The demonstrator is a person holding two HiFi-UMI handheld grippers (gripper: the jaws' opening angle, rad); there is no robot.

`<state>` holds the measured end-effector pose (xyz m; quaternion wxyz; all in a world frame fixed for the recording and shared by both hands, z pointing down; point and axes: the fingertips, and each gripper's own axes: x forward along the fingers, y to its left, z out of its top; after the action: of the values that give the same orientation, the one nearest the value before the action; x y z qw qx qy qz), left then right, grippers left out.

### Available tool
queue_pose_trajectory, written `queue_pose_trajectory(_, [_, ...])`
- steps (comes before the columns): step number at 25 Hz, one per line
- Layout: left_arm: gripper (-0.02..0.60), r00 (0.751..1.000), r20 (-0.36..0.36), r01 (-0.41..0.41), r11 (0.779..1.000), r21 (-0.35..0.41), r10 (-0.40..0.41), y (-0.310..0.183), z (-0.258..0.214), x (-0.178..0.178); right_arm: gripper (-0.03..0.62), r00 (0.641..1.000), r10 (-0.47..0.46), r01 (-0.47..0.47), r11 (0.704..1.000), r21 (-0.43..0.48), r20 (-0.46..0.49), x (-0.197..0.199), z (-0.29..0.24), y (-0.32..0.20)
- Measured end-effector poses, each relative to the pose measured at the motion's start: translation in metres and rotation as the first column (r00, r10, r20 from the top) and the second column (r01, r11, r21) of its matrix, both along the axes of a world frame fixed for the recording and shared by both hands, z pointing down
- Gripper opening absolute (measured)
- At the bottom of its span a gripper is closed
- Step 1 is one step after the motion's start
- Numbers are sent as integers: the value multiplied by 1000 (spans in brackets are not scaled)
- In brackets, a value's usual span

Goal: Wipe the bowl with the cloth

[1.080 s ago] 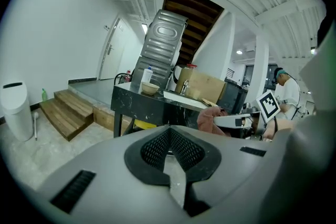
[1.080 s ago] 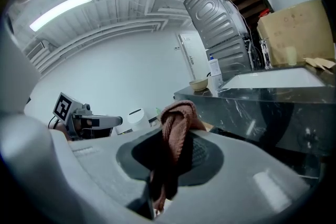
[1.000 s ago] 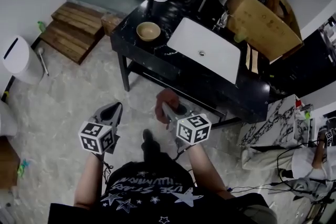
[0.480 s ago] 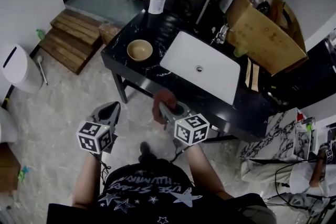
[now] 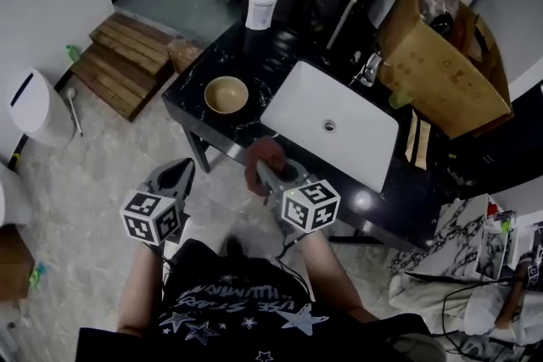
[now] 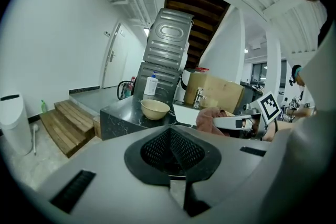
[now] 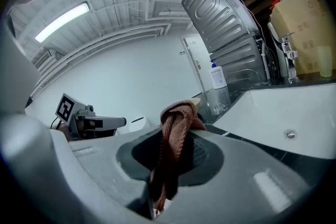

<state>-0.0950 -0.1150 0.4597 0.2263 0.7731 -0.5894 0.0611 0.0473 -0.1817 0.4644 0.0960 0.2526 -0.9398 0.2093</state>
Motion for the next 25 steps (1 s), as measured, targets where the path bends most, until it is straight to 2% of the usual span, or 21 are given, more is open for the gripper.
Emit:
queue_pose_trajectory(5, [8, 999, 31, 11, 1000, 12, -11, -28, -11, -20, 69, 997, 6, -2, 999, 49, -77, -12, 1, -17])
queue_pose_trajectory(7, [8, 1000, 28, -7, 1000, 16, 6, -41, -12, -26, 69, 997, 17, -14, 999, 42, -73, -16, 0, -24])
queue_pose_trajectory(12, [8, 997, -5, -82, 997, 0, 82, -82, -9, -34, 69, 993, 99, -96, 994, 43, -68, -21, -5, -52])
queue_pose_trajectory(15, [8, 991, 3, -133, 991, -4, 133, -107, -9, -43, 69, 986, 153, -150, 988, 39, -71, -23, -6, -69])
queue_pose_trajectory(19, [8, 981, -27, -194, 981, -24, 193, -135, -9, -51, 69, 969, 236, -234, 972, 29, -71, -25, -7, -91])
queue_pose_trajectory(25, [9, 962, -72, -265, 964, -25, 263, -169, -6, -64, 69, 947, 309, -307, 951, 32, -90, -34, -7, -113])
